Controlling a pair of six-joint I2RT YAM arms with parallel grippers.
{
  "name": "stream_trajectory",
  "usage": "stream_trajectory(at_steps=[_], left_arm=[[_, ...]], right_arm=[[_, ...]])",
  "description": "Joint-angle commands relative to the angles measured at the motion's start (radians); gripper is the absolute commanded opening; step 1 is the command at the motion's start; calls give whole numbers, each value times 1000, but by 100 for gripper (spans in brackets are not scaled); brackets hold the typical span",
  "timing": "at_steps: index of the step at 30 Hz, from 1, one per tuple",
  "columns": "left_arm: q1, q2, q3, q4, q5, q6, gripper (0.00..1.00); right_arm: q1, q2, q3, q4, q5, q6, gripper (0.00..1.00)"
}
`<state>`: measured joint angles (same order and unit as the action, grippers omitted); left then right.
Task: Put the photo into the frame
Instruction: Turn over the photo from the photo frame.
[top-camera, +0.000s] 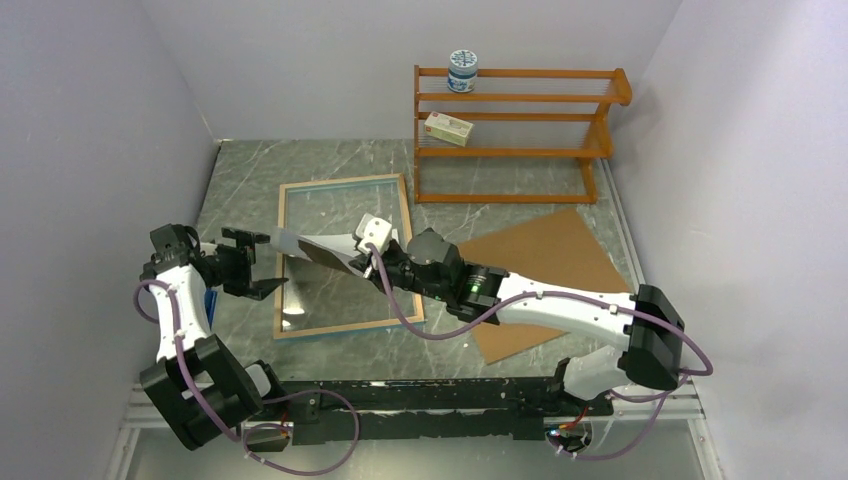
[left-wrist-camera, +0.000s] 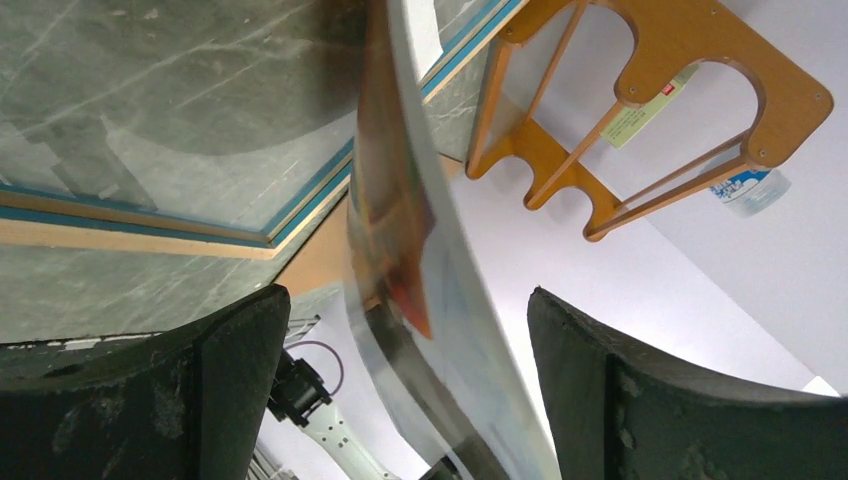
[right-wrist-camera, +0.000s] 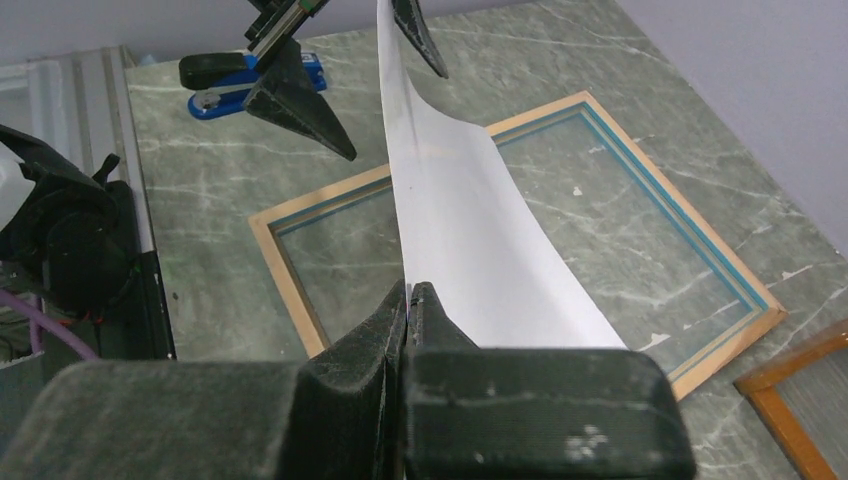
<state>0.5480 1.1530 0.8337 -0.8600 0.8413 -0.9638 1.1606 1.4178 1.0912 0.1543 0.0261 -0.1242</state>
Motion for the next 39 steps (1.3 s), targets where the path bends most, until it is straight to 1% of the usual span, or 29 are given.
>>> stream_trajectory(at_steps=[1,6,7,11,13,19,21,24,27,28,29,30,32,33,34,35,36,38,39], left_arm=[[8,-7,16,44,24,-47,94],[7,9,39,27,22,-24,94],[8,7,35,28,24,-25,91],[9,13,-16,64,77,-55,76],[9,18,-35,100,117,-79,71],[9,34,-22,105,149,-66,51],[7,30,-32,133,168,-73,43],[8,7,-54,190,197,-104,30],[9,0,-53,216,213,-113,12],[9,2,-46,213,212,-108,6],[7,5,-33,207,212,-100,3],[8,7,-21,203,218,-93,3],[9,20,10,187,226,-68,2],[8,23,32,173,227,-50,3],[8,27,56,159,227,-28,2],[7,31,82,147,223,-6,3],[8,32,108,140,215,13,2],[8,14,156,156,177,19,3],[9,0,169,189,165,7,3]], right_arm=[[7,-53,-26,94,15,-20,0],[7,-62,-50,107,13,-26,0],[7,-62,-54,111,12,-28,0],[8,-69,-67,128,-3,-36,0],[8,-73,-75,132,-9,-42,0],[8,-85,-94,143,-20,-57,0],[8,-87,-94,135,-21,-59,0],[8,-97,-97,122,-22,-75,0],[8,-104,-89,82,-65,-97,1],[8,-105,-84,63,-74,-105,7],[8,-107,-77,42,-84,-112,15],[8,-108,-66,14,-85,-119,25],[8,-112,-41,-46,-70,-112,59],[8,-118,-28,-85,-75,-109,71],[9,-127,-19,-109,-83,-104,79],[7,-137,-12,-133,-92,-101,84],[7,-145,-7,-149,-103,-99,87],[7,-164,2,-182,-142,-94,89],[7,-174,2,-181,-164,-88,89]])
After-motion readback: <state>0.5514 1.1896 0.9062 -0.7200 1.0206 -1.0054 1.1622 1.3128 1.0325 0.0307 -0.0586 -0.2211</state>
